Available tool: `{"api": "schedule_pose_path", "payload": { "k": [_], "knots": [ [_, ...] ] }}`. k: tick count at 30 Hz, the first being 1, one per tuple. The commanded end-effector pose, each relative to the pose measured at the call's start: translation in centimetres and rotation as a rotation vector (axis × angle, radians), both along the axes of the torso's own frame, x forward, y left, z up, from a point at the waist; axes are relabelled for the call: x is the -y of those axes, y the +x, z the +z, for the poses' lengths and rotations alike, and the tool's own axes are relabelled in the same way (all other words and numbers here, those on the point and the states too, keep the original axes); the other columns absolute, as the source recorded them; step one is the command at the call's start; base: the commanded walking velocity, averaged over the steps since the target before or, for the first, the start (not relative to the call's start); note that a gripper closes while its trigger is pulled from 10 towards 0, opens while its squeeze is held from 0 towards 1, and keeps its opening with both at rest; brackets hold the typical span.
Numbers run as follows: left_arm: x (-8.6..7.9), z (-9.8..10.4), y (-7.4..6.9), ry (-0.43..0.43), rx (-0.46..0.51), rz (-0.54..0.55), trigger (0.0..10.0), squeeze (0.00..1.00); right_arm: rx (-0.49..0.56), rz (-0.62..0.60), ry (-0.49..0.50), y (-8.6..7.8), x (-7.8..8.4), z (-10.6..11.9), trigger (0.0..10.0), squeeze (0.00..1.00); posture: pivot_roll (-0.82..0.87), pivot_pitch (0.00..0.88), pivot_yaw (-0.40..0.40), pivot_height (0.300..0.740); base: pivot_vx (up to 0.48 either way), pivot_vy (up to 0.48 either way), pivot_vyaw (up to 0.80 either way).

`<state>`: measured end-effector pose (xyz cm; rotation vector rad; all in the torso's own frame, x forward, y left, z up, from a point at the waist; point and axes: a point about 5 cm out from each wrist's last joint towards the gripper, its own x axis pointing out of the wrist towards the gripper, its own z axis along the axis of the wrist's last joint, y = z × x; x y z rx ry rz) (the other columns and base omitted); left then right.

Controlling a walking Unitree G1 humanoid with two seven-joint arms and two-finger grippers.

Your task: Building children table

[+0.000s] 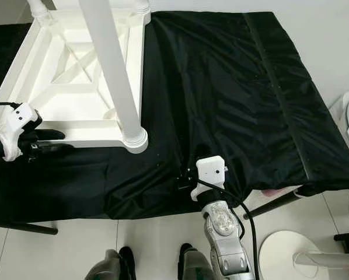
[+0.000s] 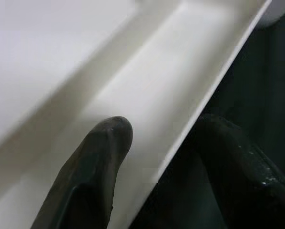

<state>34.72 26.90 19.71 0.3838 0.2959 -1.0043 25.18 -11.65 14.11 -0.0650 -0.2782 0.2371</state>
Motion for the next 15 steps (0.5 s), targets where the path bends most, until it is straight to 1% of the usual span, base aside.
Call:
{"api": "schedule_pose_path", "payload": {
  "k": [1, 3, 4, 5, 6, 7, 8, 9, 11, 12, 13, 15],
  "knots": [
    [0.8, 0.4, -0.1, -0.052, -0.002, -0.058, 10.0, 0.0, -0.037, 0.019, -0.003, -0.2, -0.4, -0.8, 10.0, 0.0, -0.11, 0.219, 0.056, 0.74, 0.0, 0.0, 0.0],
    [2.2, 1.1, 0.1, -0.113, 0.019, -0.111, 10.0, 0.0, -0.039, 0.025, -0.004, -0.1, -0.5, -0.8, 10.0, 0.0, -0.11, 0.22, 0.051, 0.74, 0.0, 0.0, 0.0],
    [2.2, 1.1, 0.1, -0.113, 0.019, -0.111, 10.0, 0.0, -0.039, 0.025, -0.004, -0.1, -0.5, -0.8, 10.0, 0.0, -0.11, 0.22, 0.051, 0.74, 0.0, 0.0, 0.0],
    [2.6, 1.2, 0.2, -0.13, 0.023, -0.126, 10.0, 0.0, -0.039, 0.027, -0.004, -0.1, -0.5, -0.8, 10.0, 0.0, -0.11, 0.22, 0.051, 0.74, 0.0, 0.0, 0.0],
    [3.7, 1.5, 0.3, -0.156, 0.042, -0.157, 10.0, 0.0, -0.041, 0.028, -0.004, -0.1, -0.5, -0.9, 10.0, 0.0, -0.1, 0.221, 0.045, 0.74, 0.0, 0.0, 0.0],
    [4.4, 1.6, 0.3, -0.172, 0.055, -0.177, 10.0, 0.0, -0.042, 0.028, -0.004, 0.0, -0.4, -0.9, 10.0, 0.0, -0.1, 0.221, 0.045, 0.74, 0.0, 0.0, 0.0],
    [4.4, 1.6, 0.3, -0.172, 0.055, -0.177, 10.0, 0.0, -0.042, 0.028, -0.004, 0.0, -0.4, -0.9, 10.0, 0.0, -0.1, 0.221, 0.045, 0.74, 0.0, 0.0, 0.0],
    [5.1, 1.6, 0.4, -0.185, 0.064, -0.191, 10.0, 0.0, -0.043, 0.029, -0.005, 0.0, -0.4, -0.9, 10.0, 0.0, -0.1, 0.221, 0.037, 0.74, 0.0, 0.0, 0.0],
    [5.1, 1.6, 0.4, -0.185, 0.064, -0.191, 10.0, 0.0, -0.043, 0.029, -0.005, 0.0, -0.4, -0.9, 10.0, 0.0, -0.1, 0.221, 0.037, 0.74, 0.0, 0.0, 0.0],
    [5.9, 1.5, 0.4, -0.193, 0.07, -0.206, 10.0, 0.0, -0.044, 0.033, -0.005, 0.0, -0.5, -1.0, 10.0, 0.0, -0.1, 0.22, 0.037, 0.74, 0.0, 0.0, 0.0],
    [5.9, 1.5, 0.4, -0.193, 0.07, -0.206, 10.0, 0.0, -0.044, 0.033, -0.005, 0.0, -0.5, -1.0, 10.0, 0.0, -0.1, 0.22, 0.037, 0.74, 0.0, 0.0, 0.0],
    [7.2, 0.7, 0.4, -0.195, 0.073, -0.218, 10.0, 0.0, -0.04, 0.039, -0.002, 0.2, -0.6, -0.8, 10.0, 0.0, -0.11, 0.219, 0.037, 0.74, 0.0, 0.0, 0.0]
  ]
}}
